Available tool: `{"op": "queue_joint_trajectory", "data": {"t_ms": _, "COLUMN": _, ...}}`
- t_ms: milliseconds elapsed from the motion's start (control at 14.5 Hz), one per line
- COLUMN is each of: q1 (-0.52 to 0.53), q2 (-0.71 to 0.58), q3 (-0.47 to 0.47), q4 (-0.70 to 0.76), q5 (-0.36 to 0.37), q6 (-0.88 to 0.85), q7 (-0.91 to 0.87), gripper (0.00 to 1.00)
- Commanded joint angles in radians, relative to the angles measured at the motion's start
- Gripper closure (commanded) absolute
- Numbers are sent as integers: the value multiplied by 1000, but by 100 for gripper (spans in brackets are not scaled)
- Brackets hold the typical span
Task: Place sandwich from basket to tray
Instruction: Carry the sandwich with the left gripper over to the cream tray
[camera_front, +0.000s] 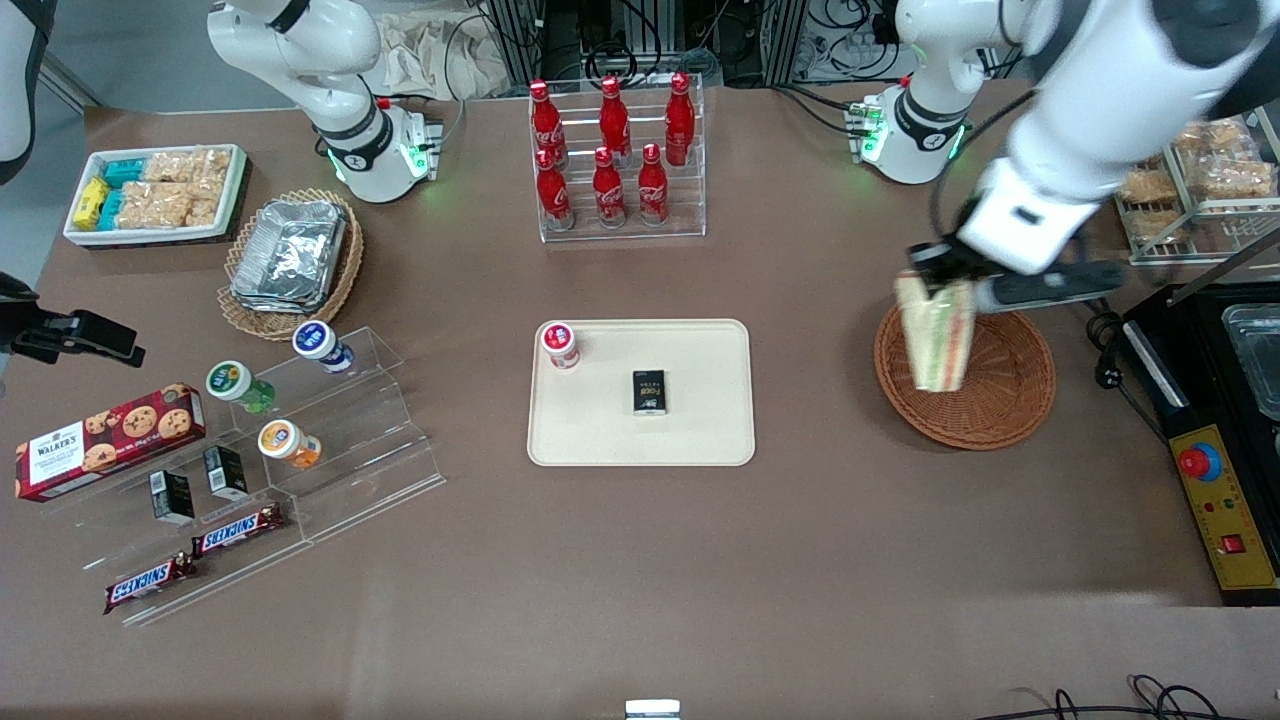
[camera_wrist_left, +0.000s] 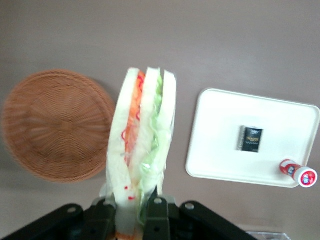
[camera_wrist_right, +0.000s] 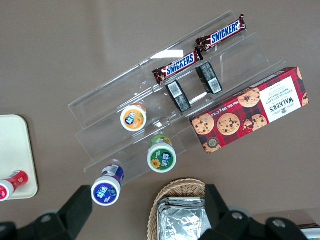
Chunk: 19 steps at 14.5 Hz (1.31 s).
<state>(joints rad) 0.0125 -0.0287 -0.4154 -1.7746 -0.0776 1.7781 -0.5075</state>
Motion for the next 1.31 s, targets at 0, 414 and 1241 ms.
{"op": "queue_joint_trajectory", "data": {"t_ms": 0, "q1": -3, "q2": 49, "q3": -101, "q4": -127, "q5": -2, "q6": 178, "q7": -66, "gripper": 100}}
{"op": "queue_joint_trajectory", "data": {"t_ms": 414, "q1": -81, "q2": 235, "q3": -160, "q4": -336, "q5": 50, "q6": 635, "q7": -153, "gripper": 100}}
{"op": "queue_joint_trajectory", "data": {"t_ms": 1241, "q1": -140, "q2": 516, "q3": -157, "q4": -250, "q5": 460, "q6": 768, "q7": -549, "gripper": 0}}
